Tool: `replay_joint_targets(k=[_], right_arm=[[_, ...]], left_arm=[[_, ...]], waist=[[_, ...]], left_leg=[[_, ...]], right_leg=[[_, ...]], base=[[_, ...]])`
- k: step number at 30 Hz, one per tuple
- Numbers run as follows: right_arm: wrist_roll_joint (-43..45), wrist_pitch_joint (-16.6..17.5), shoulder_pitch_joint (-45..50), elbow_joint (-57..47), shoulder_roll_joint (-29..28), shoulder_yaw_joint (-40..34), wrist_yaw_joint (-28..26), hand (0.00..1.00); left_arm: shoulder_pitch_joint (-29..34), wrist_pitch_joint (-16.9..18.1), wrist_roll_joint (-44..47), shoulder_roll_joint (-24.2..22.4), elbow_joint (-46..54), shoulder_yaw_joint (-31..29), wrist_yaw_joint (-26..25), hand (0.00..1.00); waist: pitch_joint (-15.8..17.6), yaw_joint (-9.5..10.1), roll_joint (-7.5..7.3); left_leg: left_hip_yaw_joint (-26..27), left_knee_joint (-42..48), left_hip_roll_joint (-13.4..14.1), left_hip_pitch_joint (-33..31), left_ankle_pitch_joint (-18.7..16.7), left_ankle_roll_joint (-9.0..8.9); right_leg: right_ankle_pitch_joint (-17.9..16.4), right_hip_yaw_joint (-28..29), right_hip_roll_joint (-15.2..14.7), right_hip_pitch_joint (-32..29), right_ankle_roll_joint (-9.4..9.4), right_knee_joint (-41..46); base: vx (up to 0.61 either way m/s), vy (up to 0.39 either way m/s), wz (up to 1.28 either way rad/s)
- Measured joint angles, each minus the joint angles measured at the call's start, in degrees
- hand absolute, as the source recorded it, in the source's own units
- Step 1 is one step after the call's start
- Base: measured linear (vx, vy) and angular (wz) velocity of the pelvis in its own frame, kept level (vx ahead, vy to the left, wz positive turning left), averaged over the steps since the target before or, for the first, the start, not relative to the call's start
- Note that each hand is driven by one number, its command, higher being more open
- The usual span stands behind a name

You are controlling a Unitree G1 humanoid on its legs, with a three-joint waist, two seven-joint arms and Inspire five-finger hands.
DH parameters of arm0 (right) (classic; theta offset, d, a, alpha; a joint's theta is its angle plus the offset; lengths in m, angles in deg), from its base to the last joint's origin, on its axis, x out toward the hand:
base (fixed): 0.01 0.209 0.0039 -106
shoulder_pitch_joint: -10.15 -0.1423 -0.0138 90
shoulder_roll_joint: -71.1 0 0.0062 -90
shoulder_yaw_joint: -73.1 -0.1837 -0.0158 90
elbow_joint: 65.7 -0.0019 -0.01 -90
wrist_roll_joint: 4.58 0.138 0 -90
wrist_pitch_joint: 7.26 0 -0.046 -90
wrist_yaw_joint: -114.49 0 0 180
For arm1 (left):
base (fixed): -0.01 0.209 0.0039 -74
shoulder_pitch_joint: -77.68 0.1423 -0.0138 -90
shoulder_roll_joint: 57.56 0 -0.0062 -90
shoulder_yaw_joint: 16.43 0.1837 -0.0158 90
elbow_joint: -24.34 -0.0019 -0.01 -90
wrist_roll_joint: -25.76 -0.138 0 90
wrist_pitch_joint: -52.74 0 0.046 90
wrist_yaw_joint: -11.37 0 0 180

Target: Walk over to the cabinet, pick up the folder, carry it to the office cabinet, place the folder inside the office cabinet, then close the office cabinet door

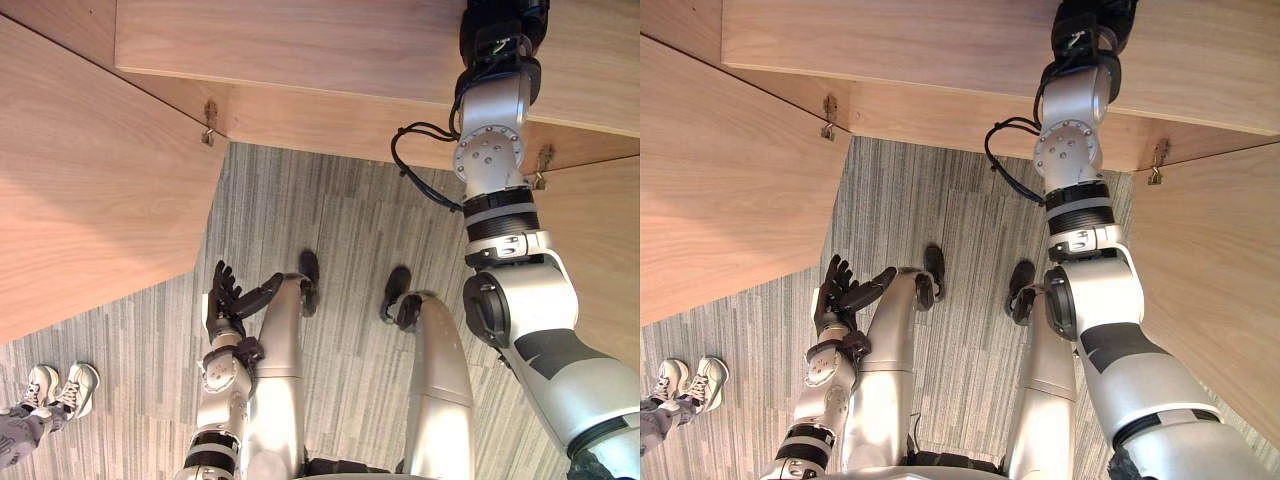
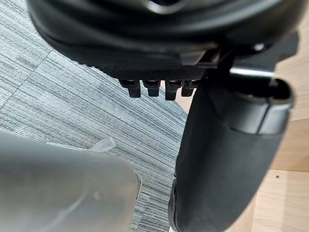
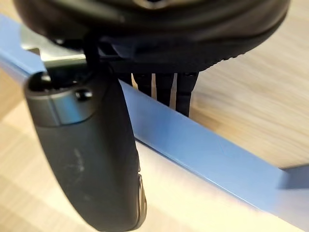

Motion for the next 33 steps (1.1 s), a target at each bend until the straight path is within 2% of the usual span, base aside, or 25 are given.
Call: replay_joint_targets(k=[4, 9, 11, 16, 17, 20, 22, 24, 26, 29, 33], right_arm=[[-2.56, -0.08, 0.00, -0.06, 0.09, 1.05, -0.19, 1.00], [-13.13, -1.16, 2.30, -2.09, 1.94, 5.40, -1.43, 1.00], [-18.24, -1.91, 6.38, -5.77, 4.33, 8.65, -2.42, 1.00], [-39.84, -3.43, 13.52, -10.43, 12.03, 18.26, -8.15, 1.00], [-44.23, -3.93, 14.77, -10.40, 13.77, 20.02, -9.27, 0.00], [-52.24, -5.76, 17.61, -8.85, 16.93, 23.83, -11.97, 0.00], [-57.32, -5.46, 17.93, -8.79, 18.03, 24.63, -12.74, 0.00], [-61.20, -5.53, 17.82, -7.20, 18.60, 24.51, -13.52, 0.00], [-60.93, -5.72, 17.41, -5.68, 18.60, 24.49, -13.93, 0.00], [-53.18, -6.34, 17.06, -2.79, 18.53, 23.89, -16.24, 0.00], [-37.68, -7.13, 17.99, -0.29, 16.52, 21.27, -19.78, 0.00]], left_arm=[[-0.52, -0.03, 0.27, 0.12, -1.26, -0.25, -0.14, 1.00], [-0.52, 0.02, 0.51, 0.36, -1.25, -0.18, -0.07, 1.00], [-0.49, 0.05, 0.47, 0.31, -1.40, -0.14, -0.02, 1.00], [-0.48, 0.55, -0.10, 1.71, -3.56, -0.15, 0.71, 1.00], [-0.48, 0.70, -0.09, 2.16, -4.17, -0.19, 0.94, 1.00], [-0.48, 0.97, -0.06, 2.58, -6.44, -0.12, 2.04, 1.00], [-0.48, 1.02, -0.05, 2.65, -7.68, -0.15, 2.64, 1.00], [-0.48, 1.03, -0.04, 3.31, -8.43, -0.16, 2.88, 1.00], [-0.50, 1.06, -0.02, 4.08, -9.08, -0.15, 3.26, 1.00], [-0.69, 1.01, 0.26, 4.42, -9.95, -0.09, 4.23, 1.00], [-0.69, 0.90, 1.09, 4.38, -10.45, 0.00, 5.10, 1.00]], waist=[[-0.18, -0.46, -0.05], [-0.25, -1.29, -0.12], [-0.26, -1.52, -0.16], [-0.34, -3.53, -0.32], [-0.37, -3.72, -0.38], [-0.58, -3.84, -0.78], [-0.66, -3.95, -0.91], [-1.35, -3.85, -2.08], [-1.98, -3.85, -3.12], [-2.21, -3.76, -3.47], [-2.25, -3.42, -3.47]], left_leg=[[0.02, -0.34, -0.11, 0.60, 0.09, -0.01], [0.31, -1.17, -0.10, 1.51, 0.17, 0.02], [0.58, -1.85, -0.06, 2.38, 0.17, 0.02], [1.34, -3.28, 0.10, 3.73, 0.18, 0.04], [1.46, -3.63, 0.13, 4.11, 0.18, 0.04], [2.34, -5.00, 0.20, 5.79, 0.18, 0.05], [2.66, -5.81, 0.23, 6.69, 0.21, 0.10], [3.04, -6.47, 0.31, 7.10, 0.21, 0.10], [3.37, -6.80, 0.48, 7.18, 0.21, 0.10], [3.97, -7.32, 0.69, 7.96, 0.25, 0.18], [5.05, -8.21, 1.04, 8.94, 0.29, 0.24]], right_leg=[[0.01, -0.08, -0.13, 0.68, -0.01, -0.29], [0.07, -0.07, -0.15, 1.48, -0.05, -1.07], [0.10, -0.07, -0.14, 2.32, 0.02, -1.79], [0.30, 0.10, -0.04, 3.46, 0.18, -3.23], [0.32, 0.10, -0.01, 3.79, 0.18, -3.61], [0.42, 0.47, -0.01, 5.00, 0.13, -4.54], [0.59, 0.54, -0.01, 5.72, 0.15, -5.40], [0.65, 0.54, -0.06, 5.94, 0.15, -5.94], [0.68, 0.49, -0.10, 6.02, 0.18, -6.34], [0.76, 0.09, -0.28, 7.18, 0.31, -7.29], [1.10, -0.08, -0.34, 8.54, 0.66, -8.83]], base=[[-0.04, -0.034, 0.02], [-0.02, -0.022, 0.00], [0.01, -0.017, 0.00], [0.00, -0.027, -0.02], [-0.01, -0.045, -0.03], [0.00, -0.043, -0.04], [0.00, -0.049, -0.04], [0.01, -0.037, -0.03], [0.00, -0.016, -0.01], [0.01, -0.003, 0.03], [0.00, 0.000, 0.00]])
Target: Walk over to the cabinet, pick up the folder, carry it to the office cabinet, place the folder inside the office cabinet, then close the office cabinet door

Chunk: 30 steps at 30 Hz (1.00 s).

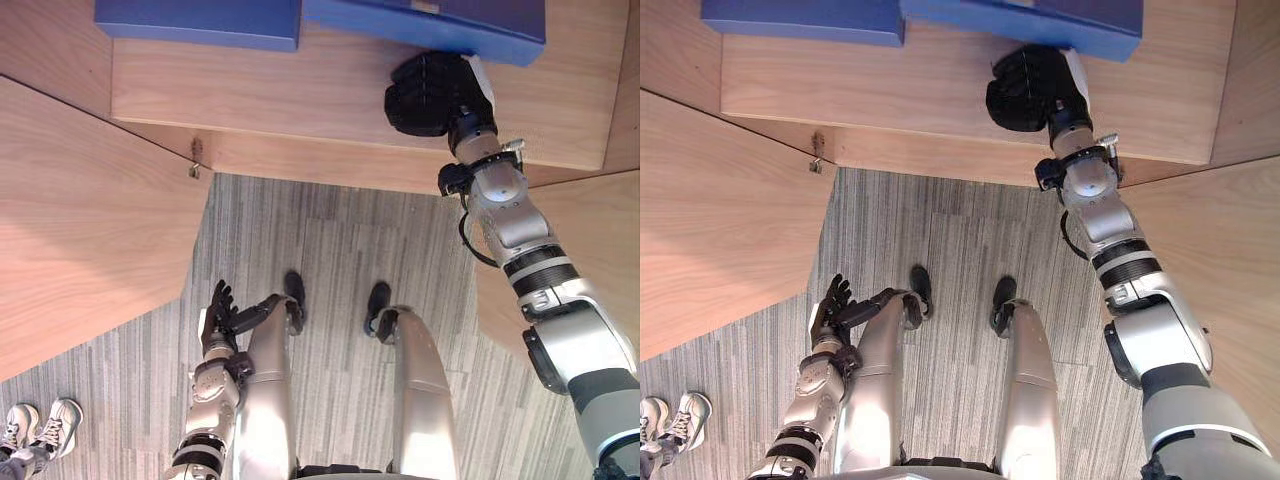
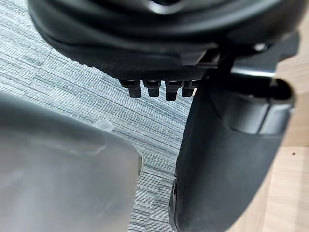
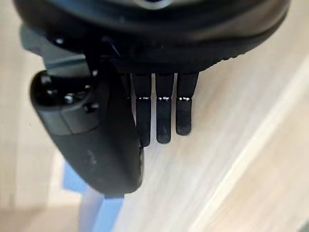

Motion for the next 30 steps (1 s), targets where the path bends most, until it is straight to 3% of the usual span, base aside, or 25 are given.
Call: replay_joint_targets(k=[6, 14, 27, 30], right_arm=[[6.29, 0.26, -0.03, 0.82, -5.50, -3.83, 1.54, 0.00], [4.02, -1.04, -8.84, 9.27, -13.17, -8.57, 10.43, 0.00], [7.02, -3.11, -15.30, 12.48, -11.83, -11.20, 13.51, 0.00], [6.87, -3.11, -9.57, 2.50, -10.93, -13.73, 13.89, 0.00]], left_arm=[[-0.46, -0.10, 0.47, 0.25, -1.92, -0.27, 0.01, 1.00], [-1.25, -0.30, 2.75, -0.22, -3.33, -2.00, -1.26, 1.00], [-2.87, -0.08, 3.38, -1.81, 0.68, -2.59, -2.86, 1.00], [-2.97, -0.12, 3.38, -2.05, 1.00, -2.55, -2.86, 1.00]], waist=[[-0.04, -0.09, 0.02], [-0.10, -0.13, 0.12], [-0.16, 0.01, 0.23], [-0.16, 0.01, 0.24]], left_leg=[[0.67, -0.66, 0.10, 0.47, 0.03, 0.05], [0.84, -1.65, 0.34, 0.10, 1.03, 0.79], [0.42, -3.64, -0.39, -3.47, 5.37, 1.17], [0.59, -3.41, -0.14, -3.07, 5.35, 1.21]], right_leg=[[0.15, 0.25, -0.04, 0.00, -0.05, -0.34], [1.78, -0.26, 0.20, -0.13, -0.17, -2.02], [3.99, -1.66, -0.81, -3.96, -1.48, -1.57], [4.11, -1.66, -0.70, -3.35, -1.34, -1.86]], base=[[-0.02, -0.035, -0.02], [-0.05, -0.032, -0.03], [-0.09, -0.046, 0.08], [-0.01, -0.010, -0.01]])
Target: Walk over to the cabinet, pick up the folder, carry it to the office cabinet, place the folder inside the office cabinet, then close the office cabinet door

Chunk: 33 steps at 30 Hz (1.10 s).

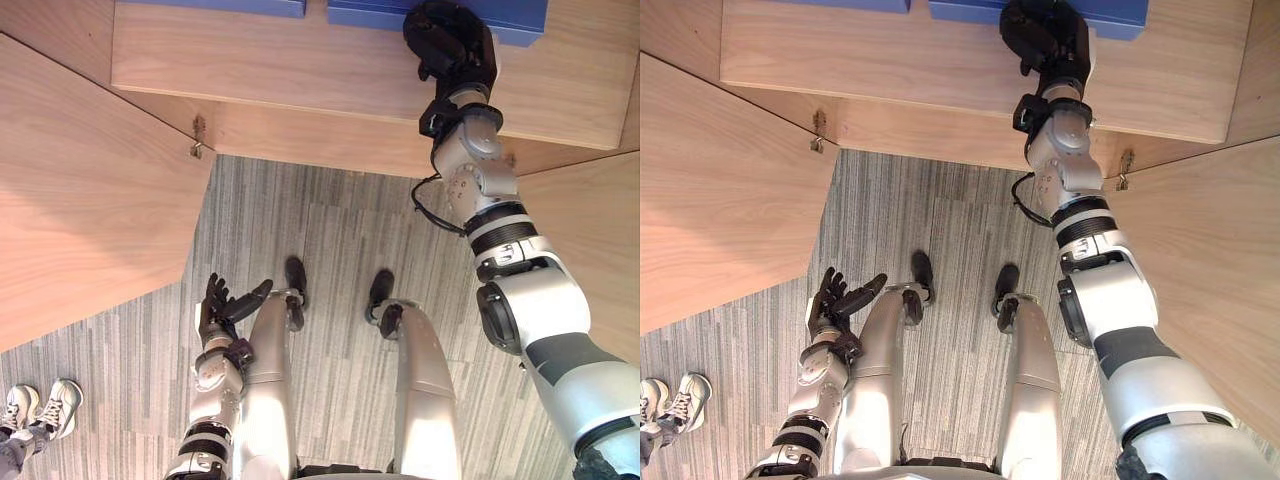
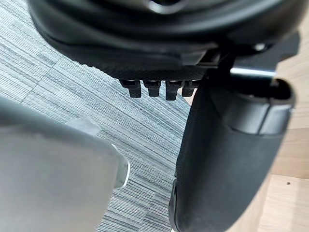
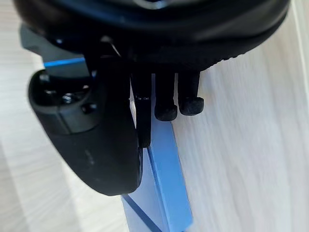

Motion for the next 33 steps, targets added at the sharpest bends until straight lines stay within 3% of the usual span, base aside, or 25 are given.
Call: replay_joint_targets(k=[2, 5, 9, 10, 14, 15, 19, 22, 26, 33], right_arm=[[-0.25, 0.45, 9.76, -12.82, 0.15, -1.62, 0.25, 0.00], [-5.89, 3.15, 32.78, -31.47, -2.54, -1.84, 0.12, 0.00], [-12.60, 5.52, 55.83, -37.21, -10.04, -1.65, -2.82, 0.00], [-14.23, 5.52, 61.49, -35.36, -11.73, -1.68, -3.45, 1.00], [-17.20, 5.50, 71.48, -22.40, -16.06, -4.73, -5.38, 1.00], [-18.24, 5.12, 72.84, -13.63, -17.09, -7.67, -5.63, 1.00], [-18.61, 4.44, 74.43, -1.82, -17.61, -14.02, -6.53, 1.00], [-18.38, 4.01, 75.41, 4.07, -18.12, -19.36, -7.24, 1.00], [-15.53, 3.70, 76.12, 6.41, -18.33, -26.70, -7.41, 1.00], [-9.35, 3.71, 75.75, -1.42, -17.38, -39.66, -3.77, 1.00]], left_arm=[[-0.02, -0.54, 0.00, -0.46, -0.14, 0.06, -0.07, 1.00], [1.63, -1.08, -0.29, -2.88, -0.46, 0.19, -0.39, 1.00], [6.15, -1.97, -3.72, -3.51, -0.85, 1.52, 0.50, 1.00], [7.59, -2.21, -4.71, -3.47, -2.16, 2.41, 0.67, 1.00], [10.42, -2.81, -5.91, -3.00, -8.00, 2.79, 1.85, 1.00], [11.01, -3.29, -6.92, -2.65, -10.42, 2.79, 2.25, 1.00], [11.79, -3.80, -8.74, -1.69, -11.85, 2.48, 2.90, 1.00], [13.69, -4.27, -11.10, -0.35, -12.04, 1.82, 3.01, 1.00], [14.41, -4.36, -12.66, 0.49, -13.97, -0.06, 3.13, 1.00], [16.49, -4.53, -13.74, 0.74, -14.39, -1.70, 3.28, 1.00]], waist=[[0.01, -0.02, 0.02], [0.01, -0.43, 0.01], [-1.80, -2.77, -0.13], [-3.29, -2.81, -0.26], [-8.58, -4.97, -0.25], [-10.49, -6.06, -0.23], [-11.81, -6.57, -0.25], [-14.92, -7.66, -0.27], [-18.01, -8.53, -0.45], [-18.60, -10.17, -0.85]], left_leg=[[0.41, -0.07, 0.47, 1.96, -0.32, 0.30], [1.89, -2.27, 1.27, 10.80, -1.91, 0.15], [3.90, -7.26, 1.38, 21.89, -2.76, -0.24], [5.44, -9.92, 1.39, 25.69, -2.63, -0.44], [7.58, -19.94, 0.28, 35.37, -0.15, -1.52], [8.52, -25.09, -0.66, 39.64, 1.56, -1.78], [11.17, -33.89, -2.29, 47.91, 4.15, -1.95], [13.73, -38.82, -3.27, 53.20, 5.03, -2.18], [17.94, -42.31, -4.27, 58.32, 5.04, -2.21], [24.24, -45.04, -5.93, 62.38, 4.61, -2.61]], right_leg=[[0.04, -0.08, 0.35, 2.31, 0.07, -0.89], [0.05, 0.13, 1.33, 11.48, 0.61, -5.06], [0.56, 0.69, 2.07, 22.00, 1.49, -11.13], [1.28, 1.69, 2.64, 24.98, 1.77, -13.94], [4.98, 2.96, 3.97, 34.16, 2.28, -25.12], [7.19, 3.37, 4.32, 38.48, 2.60, -30.80], [10.81, 5.21, 4.67, 45.70, 3.37, -39.60], [12.55, 7.53, 4.79, 49.69, 3.88, -44.36], [14.18, 12.11, 5.25, 52.27, 4.40, -47.32], [16.48, 19.73, 5.22, 51.79, 5.07, -49.06]], base=[[0.02, -0.006, -0.06], [0.04, 0.006, -0.14], [0.08, 0.016, -0.19], [0.13, 0.021, -0.38], [0.20, 0.010, -0.26], [0.26, -0.001, -0.17], [0.16, 0.018, -0.29], [0.10, 0.029, -0.39], [0.05, 0.045, -0.53], [-0.08, 0.037, -0.58]])
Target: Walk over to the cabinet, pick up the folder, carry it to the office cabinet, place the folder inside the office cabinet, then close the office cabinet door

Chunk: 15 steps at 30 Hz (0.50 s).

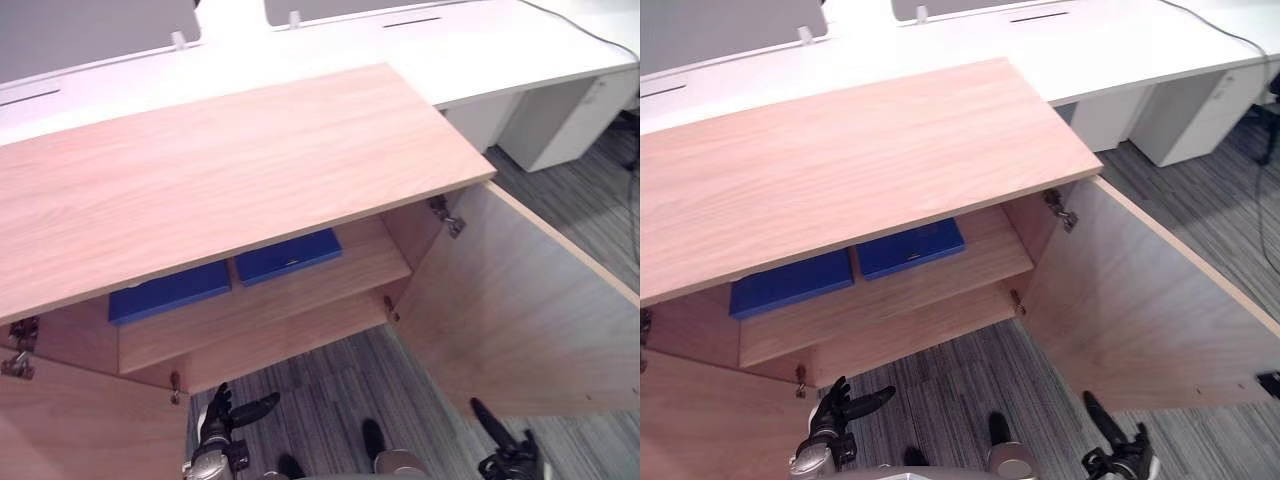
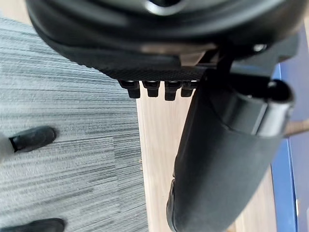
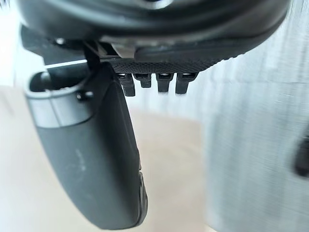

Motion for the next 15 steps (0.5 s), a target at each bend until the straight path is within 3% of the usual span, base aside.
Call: replay_joint_targets(k=[6, 11, 15], right_arm=[[-0.24, 0.11, -5.39, -3.39, 11.07, 0.80, -0.59, 1.00], [-3.31, 0.05, -15.01, 0.94, 25.11, 13.19, -5.32, 1.00], [-4.70, -0.07, -22.15, 6.49, 30.46, 17.32, -6.99, 1.00]], left_arm=[[2.24, -0.08, -2.27, 1.54, -4.05, 1.81, 2.14, 1.00], [2.82, 0.26, -3.27, 4.44, -3.68, 5.23, 3.65, 1.00], [2.09, 1.09, -3.25, 5.27, -3.42, 7.25, 3.87, 1.00]], waist=[[-0.25, -1.87, -0.12], [0.59, -1.96, 0.14], [2.06, -2.07, 1.10]], left_leg=[[5.31, 0.03, -1.57, 0.86, -1.50, -0.01], [7.11, 3.03, -1.72, -0.86, -3.43, 0.52], [7.10, 5.28, -1.43, -3.46, -4.71, 0.95]], right_leg=[[1.52, 6.62, 0.10, -2.03, 0.27, -1.28], [2.90, 10.86, 0.12, -4.36, 0.71, -2.15], [3.52, 11.71, 0.05, -6.55, 1.05, -2.16]], base=[[-0.06, 0.004, -0.58], [0.01, -0.028, -0.43], [0.03, -0.038, -0.14]])
